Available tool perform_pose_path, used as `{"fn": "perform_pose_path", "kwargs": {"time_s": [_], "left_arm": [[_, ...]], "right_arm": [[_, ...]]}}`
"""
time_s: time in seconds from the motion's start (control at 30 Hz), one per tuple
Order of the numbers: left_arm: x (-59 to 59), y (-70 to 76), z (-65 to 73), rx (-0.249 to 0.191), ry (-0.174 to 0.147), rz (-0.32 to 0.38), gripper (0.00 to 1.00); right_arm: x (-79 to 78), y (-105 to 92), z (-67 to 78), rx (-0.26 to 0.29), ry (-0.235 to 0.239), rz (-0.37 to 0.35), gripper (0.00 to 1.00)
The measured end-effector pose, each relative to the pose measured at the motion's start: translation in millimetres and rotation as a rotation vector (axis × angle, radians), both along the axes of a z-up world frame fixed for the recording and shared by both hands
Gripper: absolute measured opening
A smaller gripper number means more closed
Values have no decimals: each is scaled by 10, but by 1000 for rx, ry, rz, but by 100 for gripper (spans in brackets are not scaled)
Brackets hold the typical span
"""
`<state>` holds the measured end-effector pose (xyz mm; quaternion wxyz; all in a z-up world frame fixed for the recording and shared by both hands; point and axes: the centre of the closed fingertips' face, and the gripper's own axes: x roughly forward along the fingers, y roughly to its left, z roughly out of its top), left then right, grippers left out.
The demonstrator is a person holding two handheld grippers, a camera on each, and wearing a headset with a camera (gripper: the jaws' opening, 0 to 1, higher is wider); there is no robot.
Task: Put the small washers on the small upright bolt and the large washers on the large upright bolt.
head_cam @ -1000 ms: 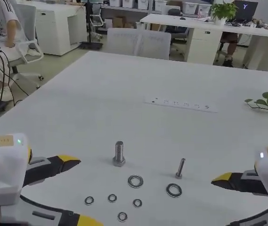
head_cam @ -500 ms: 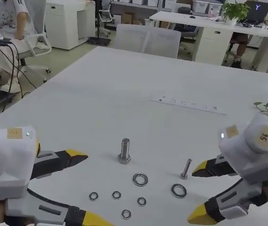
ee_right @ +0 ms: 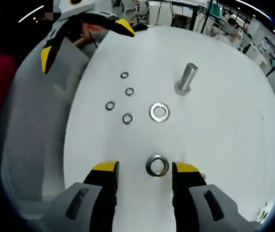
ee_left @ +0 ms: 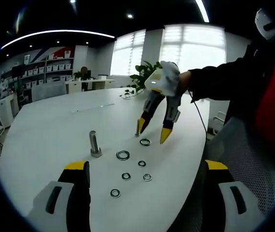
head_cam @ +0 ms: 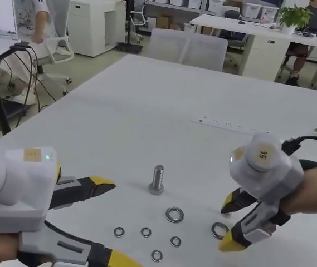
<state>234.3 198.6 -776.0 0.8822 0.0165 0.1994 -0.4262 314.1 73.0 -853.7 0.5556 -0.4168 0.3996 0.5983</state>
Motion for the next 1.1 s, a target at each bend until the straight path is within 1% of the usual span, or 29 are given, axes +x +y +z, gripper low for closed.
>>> {"fn": "perform_pose_path", "kwargs": {"time_s": [0.07,0.13,0.17,0.3,0.4,0.57,0.67,0.83,0.9,1.1], "left_arm": [[5,0,4,-1,-3,0,97],[5,-1,-2,-1,0,-1,97],[6,-3,-1,-1,-1,-2,97],[10,-2,-4,-1,0,-2,97],[12,-3,0,0,-3,-2,97],[12,-3,0,0,-4,-3,97],[9,-5,-3,0,-3,-4,96],[11,1,3,-2,-6,1,96],[7,-4,0,-1,-5,-1,96],[2,-5,8,-3,-10,-1,96]], "right_arm": [[20,-5,-37,-18,-4,1,43],[71,-42,-81,-59,-25,6,41],[96,-39,-101,-65,-36,14,40],[126,-46,-139,-88,-28,1,37],[131,-71,-162,-111,-25,4,36],[163,-72,-165,-127,-31,5,33],[165,-66,-187,-141,-30,11,33],[187,-77,-221,-164,-44,22,31],[177,-90,-227,-174,-41,23,31],[181,-94,-247,-182,-41,24,30]]}}
